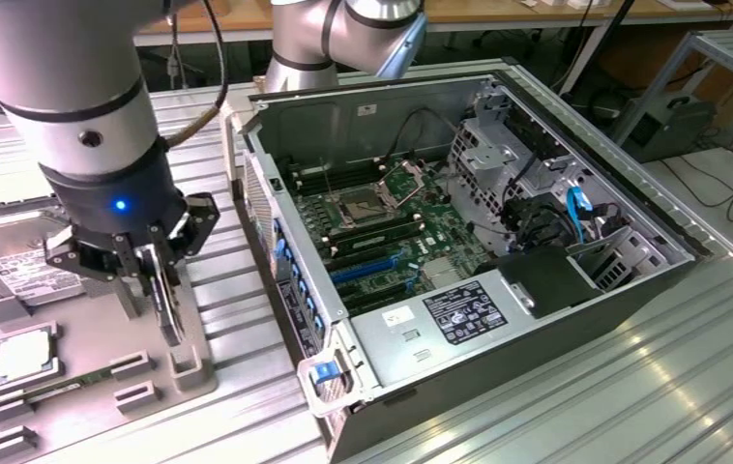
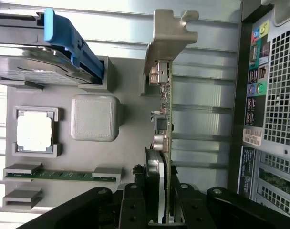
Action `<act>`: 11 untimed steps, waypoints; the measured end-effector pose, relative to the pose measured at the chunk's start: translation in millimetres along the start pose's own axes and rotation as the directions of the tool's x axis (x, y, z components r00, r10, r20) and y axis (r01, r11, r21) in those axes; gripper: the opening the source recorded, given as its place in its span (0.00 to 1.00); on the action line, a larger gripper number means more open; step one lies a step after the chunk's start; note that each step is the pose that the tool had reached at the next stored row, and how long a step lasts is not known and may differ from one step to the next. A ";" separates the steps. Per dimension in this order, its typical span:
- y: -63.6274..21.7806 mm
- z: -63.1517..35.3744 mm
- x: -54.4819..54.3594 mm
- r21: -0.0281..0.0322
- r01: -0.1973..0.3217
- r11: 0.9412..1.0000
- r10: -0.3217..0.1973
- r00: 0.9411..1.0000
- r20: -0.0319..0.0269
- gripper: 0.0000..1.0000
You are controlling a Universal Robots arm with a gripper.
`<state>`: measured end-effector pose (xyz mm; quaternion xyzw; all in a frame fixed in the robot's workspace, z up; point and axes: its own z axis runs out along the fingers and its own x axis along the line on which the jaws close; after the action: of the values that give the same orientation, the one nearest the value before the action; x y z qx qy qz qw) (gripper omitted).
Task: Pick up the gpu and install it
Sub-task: 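Pick up the gpu and move the gpu toward the slot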
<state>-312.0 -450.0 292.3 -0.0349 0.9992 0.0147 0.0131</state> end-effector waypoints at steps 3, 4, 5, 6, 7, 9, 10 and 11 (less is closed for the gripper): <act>0.4 -13.8 -0.4 0.000 0.000 1.000 0.000 1.000 0.000 0.29; 0.6 -19.2 -0.5 0.000 0.000 1.000 0.000 1.000 0.000 0.29; 0.7 -23.4 -0.6 0.000 0.000 1.000 0.000 1.000 0.000 0.29; 0.8 -28.2 -0.8 0.000 0.000 1.000 0.000 1.000 0.000 0.29; 0.9 -32.4 -0.9 0.000 0.000 1.000 0.000 1.000 0.000 0.29; 1.2 -41.8 -1.1 0.000 0.000 1.000 0.000 1.000 0.000 0.29; 1.3 -46.1 -1.3 0.000 0.000 1.000 0.000 1.000 0.000 0.29; 1.5 -50.9 -1.4 0.000 0.000 1.000 0.000 1.000 0.000 0.29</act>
<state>-312.0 -450.0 343.3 -0.0349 0.9992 0.0147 0.0131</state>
